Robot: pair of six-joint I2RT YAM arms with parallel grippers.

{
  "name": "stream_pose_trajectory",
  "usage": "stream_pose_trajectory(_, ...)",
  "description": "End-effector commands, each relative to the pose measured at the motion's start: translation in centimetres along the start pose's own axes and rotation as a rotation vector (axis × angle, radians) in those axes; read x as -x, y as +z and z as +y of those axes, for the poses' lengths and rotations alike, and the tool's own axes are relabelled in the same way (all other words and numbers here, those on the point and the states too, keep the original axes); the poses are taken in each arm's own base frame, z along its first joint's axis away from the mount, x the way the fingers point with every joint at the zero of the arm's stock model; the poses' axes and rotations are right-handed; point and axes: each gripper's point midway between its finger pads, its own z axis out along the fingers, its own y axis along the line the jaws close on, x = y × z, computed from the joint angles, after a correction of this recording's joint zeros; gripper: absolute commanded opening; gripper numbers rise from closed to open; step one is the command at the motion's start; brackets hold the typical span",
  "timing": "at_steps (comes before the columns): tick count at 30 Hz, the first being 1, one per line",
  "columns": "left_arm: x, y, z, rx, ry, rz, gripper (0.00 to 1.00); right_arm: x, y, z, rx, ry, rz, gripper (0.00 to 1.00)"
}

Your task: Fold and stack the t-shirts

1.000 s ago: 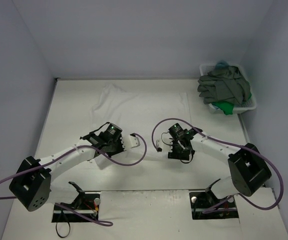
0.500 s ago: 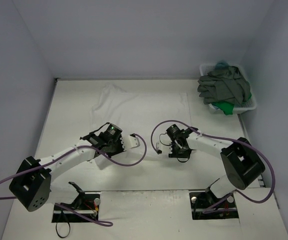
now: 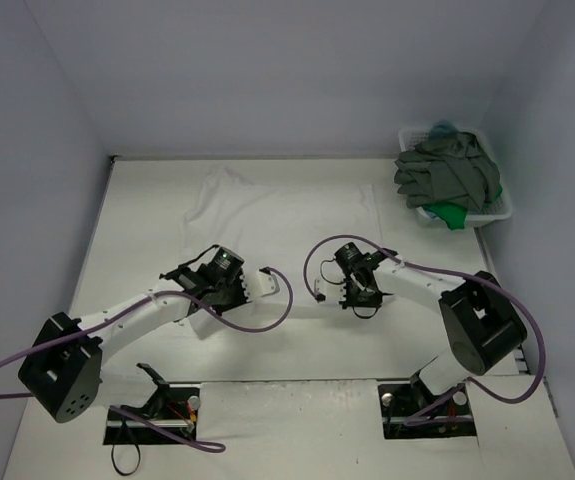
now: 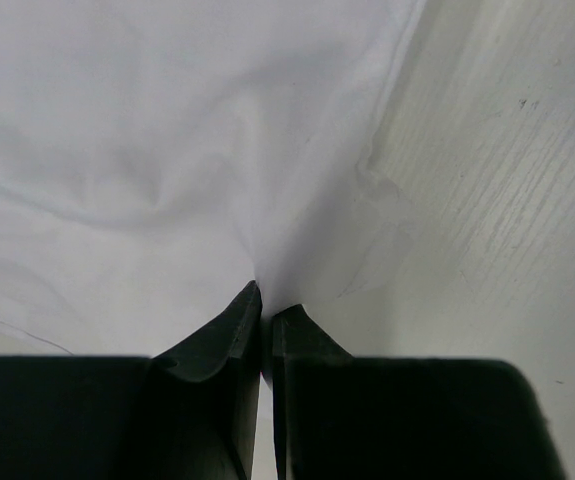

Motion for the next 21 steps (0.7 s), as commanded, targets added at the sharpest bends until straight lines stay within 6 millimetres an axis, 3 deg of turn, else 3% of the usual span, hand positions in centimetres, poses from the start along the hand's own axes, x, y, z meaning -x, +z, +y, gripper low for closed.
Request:
stream_pose_trajectory(1,1.5,-1.2,1.0,0.026,0.008,-0.051,0.03,-0.2,-2.3,-2.9,-0.089,-0.001,-0.008,0.00)
stream_pose_trajectory(8,2.0,-2.1,2.5,0.042,0.027,-0.053,0.03,0.5,-3.7,-5.3,-0.132,0.025,-0.061,0.00)
stream_pose_trajectory(16,2.7,-2.9,5.2,0.057,-0.002,-0.079,0.03,0.9,-3.4,-6.3,-0.120,0.032,-0.071,0.00)
stream_pose_trajectory(17,2.9,-3.0,6.3,0.064,-0.011,-0.080,0.03,0.8,-3.4,-7.0,-0.121,0.039,-0.074,0.00)
stream_pose_trajectory(21,3.1,-2.6,7.1,0.061,-0.012,-0.082,0.03,0.5,-3.4,-8.0,-0.124,0.051,-0.073,0.00)
